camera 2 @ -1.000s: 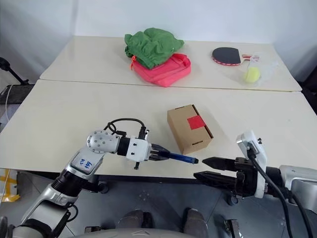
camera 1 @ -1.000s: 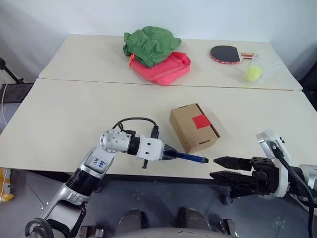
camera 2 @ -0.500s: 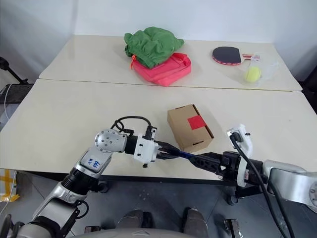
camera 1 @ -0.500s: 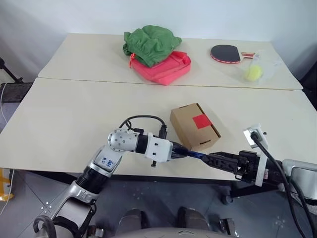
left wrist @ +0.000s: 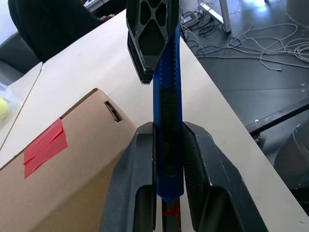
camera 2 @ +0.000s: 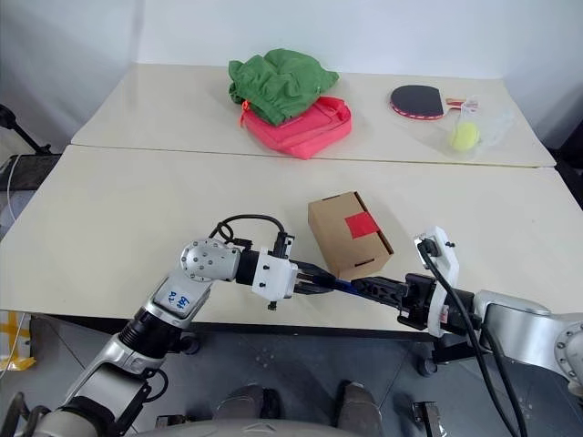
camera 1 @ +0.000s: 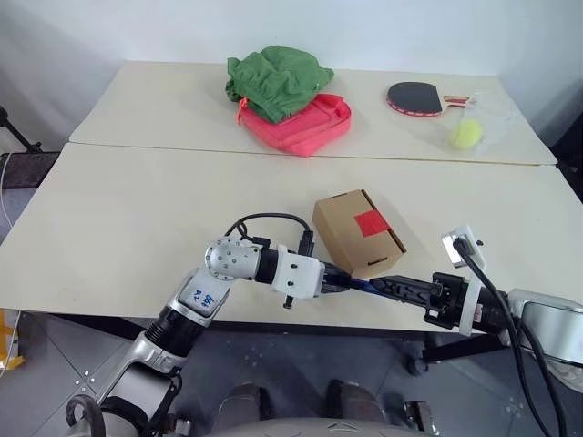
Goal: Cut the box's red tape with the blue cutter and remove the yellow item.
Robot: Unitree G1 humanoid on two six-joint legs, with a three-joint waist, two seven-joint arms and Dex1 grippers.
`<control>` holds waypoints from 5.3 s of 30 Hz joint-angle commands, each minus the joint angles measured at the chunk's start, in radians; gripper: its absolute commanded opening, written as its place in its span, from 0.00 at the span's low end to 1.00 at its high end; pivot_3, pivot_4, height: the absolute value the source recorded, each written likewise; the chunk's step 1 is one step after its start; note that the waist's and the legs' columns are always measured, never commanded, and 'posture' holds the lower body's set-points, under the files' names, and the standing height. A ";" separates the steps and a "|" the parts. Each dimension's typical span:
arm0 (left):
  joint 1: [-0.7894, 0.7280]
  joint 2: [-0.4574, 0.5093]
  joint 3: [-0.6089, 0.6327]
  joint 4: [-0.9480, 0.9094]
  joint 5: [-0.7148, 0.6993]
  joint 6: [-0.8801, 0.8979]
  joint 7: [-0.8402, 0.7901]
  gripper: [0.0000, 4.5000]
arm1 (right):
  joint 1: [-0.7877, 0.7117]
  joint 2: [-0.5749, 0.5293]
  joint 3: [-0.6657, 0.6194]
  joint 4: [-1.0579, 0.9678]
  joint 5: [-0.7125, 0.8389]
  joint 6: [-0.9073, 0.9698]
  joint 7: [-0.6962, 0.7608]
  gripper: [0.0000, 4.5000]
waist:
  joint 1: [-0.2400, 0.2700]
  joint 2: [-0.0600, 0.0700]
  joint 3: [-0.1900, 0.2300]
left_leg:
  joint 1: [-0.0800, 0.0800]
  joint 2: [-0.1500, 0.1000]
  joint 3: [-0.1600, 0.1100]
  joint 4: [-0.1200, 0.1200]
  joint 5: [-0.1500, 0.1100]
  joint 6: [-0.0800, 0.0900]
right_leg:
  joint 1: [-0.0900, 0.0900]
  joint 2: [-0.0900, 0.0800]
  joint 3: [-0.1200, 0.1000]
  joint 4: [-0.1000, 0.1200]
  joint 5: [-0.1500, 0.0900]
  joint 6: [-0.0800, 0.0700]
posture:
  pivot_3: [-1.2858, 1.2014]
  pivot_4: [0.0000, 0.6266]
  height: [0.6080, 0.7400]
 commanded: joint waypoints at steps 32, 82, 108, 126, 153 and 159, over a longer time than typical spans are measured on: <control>-0.002 0.003 0.001 -0.048 0.006 0.005 0.024 0.10 | -0.023 0.022 0.000 0.033 0.018 0.039 0.035 0.19 | 0.000 0.000 0.000 | 0.000 0.000 0.000 0.000 0.000 0.000 | 0.000 0.000 0.000 0.000 0.000 0.000 | 0.52 0.24 1.00; -0.462 -0.123 0.147 0.606 -0.125 0.289 -0.056 0.00 | 0.122 -0.415 -0.736 0.092 -0.403 0.209 0.412 0.06 | -0.002 0.000 0.001 | -0.002 -0.002 0.001 -0.001 -0.002 0.002 | 0.000 0.001 0.000 -0.007 0.003 0.004 | 0.52 0.24 1.00; -0.550 -0.220 0.117 0.743 0.031 0.323 0.044 0.00 | -0.723 -0.223 0.205 0.211 -0.240 0.221 -0.179 0.06 | -0.001 0.000 0.002 | -0.019 -0.002 0.004 0.006 -0.002 0.003 | -0.015 0.000 -0.003 -0.002 0.004 0.004 | 0.52 0.24 1.00; -0.503 -0.219 0.103 0.653 0.036 0.373 0.031 0.00 | -0.688 -0.197 0.091 0.230 -0.197 0.253 -0.196 0.06 | 0.000 0.000 0.002 | -0.019 -0.001 0.004 0.011 -0.002 0.003 | -0.015 0.000 -0.002 0.002 0.004 0.004 | 0.52 0.24 1.00; -0.472 -0.201 0.094 0.585 0.035 0.411 0.029 0.00 | -0.661 -0.141 0.076 0.227 -0.289 0.275 -0.175 0.06 | -0.002 0.000 0.002 | -0.019 -0.001 0.004 0.014 -0.002 0.003 | -0.015 0.000 -0.001 0.005 0.004 0.004 | 0.52 0.24 1.00; -0.470 -0.200 0.092 0.584 0.036 0.415 0.028 0.00 | -0.708 -0.130 0.080 0.241 -0.306 0.291 -0.156 0.06 | -0.001 0.000 0.002 | -0.019 0.000 0.004 0.015 -0.002 0.003 | -0.015 0.000 -0.001 0.006 0.004 0.004 | 0.52 0.24 1.00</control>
